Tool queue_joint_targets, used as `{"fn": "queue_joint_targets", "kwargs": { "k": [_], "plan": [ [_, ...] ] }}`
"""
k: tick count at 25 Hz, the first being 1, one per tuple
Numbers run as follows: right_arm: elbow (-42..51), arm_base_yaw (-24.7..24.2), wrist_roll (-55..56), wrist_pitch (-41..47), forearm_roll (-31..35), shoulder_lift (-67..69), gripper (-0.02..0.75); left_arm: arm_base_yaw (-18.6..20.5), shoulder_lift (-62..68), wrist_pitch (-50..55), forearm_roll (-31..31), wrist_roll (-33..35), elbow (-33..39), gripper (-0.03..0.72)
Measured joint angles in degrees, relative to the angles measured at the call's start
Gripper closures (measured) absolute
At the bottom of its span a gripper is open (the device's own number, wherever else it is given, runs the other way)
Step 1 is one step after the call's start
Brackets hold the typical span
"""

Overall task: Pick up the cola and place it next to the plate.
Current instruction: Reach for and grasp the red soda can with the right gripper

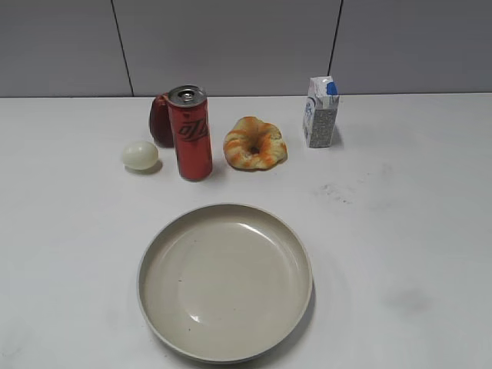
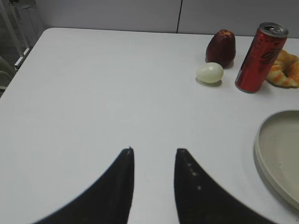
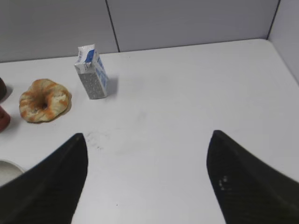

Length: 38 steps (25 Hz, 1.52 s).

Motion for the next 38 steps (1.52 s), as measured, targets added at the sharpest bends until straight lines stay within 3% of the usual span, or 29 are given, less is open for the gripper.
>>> {"fn": "queue_joint_targets", "kwargs": {
  "k": [4, 10, 17, 23, 30, 38],
  "plan": [
    [-7.8, 1.9, -9.2, 1.8, 8.2, 14.3, 0.143, 0.0, 0.0, 0.0, 0.0, 0.0, 0.0, 0.451],
    [-22.1, 11.9, -11.6, 7.5, 10.1, 33.2, 0.144, 0.0, 0.0, 0.0, 0.0, 0.0, 0.0, 0.451],
    [-40.2, 23.6, -11.9, 12.7, 6.9, 51.5, 0.144, 0.0, 0.0, 0.0, 0.0, 0.0, 0.0, 0.451],
    [-59.3, 30.1, -9.1, 20.5, 1.6, 66.0, 0.144, 0.0, 0.0, 0.0, 0.0, 0.0, 0.0, 0.451],
    [-78.2, 34.2, -6.3, 26.3, -2.1, 80.4, 0.142, 0.0, 0.0, 0.0, 0.0, 0.0, 0.0, 0.451],
    [-86.3, 37.2, -6.8, 21.6, -2.3, 89.2, 0.078, 0.0, 0.0, 0.0, 0.0, 0.0, 0.0, 0.451]
  ]
}}
